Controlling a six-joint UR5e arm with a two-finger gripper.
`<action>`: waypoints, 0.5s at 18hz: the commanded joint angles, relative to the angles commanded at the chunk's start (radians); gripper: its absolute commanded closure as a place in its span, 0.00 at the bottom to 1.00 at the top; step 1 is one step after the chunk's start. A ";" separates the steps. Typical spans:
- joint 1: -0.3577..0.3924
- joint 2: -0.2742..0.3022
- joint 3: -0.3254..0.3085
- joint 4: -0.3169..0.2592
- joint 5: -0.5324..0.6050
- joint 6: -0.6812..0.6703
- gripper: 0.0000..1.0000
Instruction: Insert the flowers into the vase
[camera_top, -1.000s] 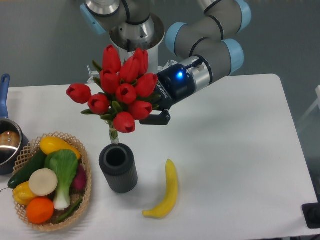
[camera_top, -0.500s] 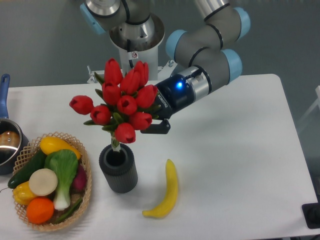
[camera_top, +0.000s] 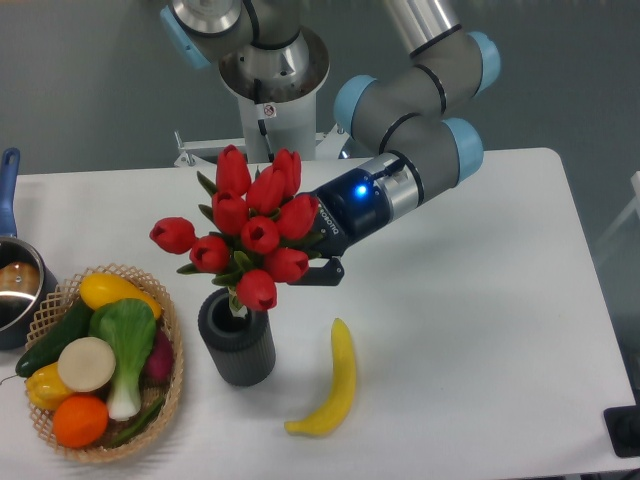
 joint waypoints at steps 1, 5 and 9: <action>-0.005 0.001 -0.002 0.000 0.000 0.005 0.75; -0.006 -0.003 -0.011 0.002 0.002 0.018 0.75; -0.006 -0.014 -0.040 0.002 0.005 0.080 0.74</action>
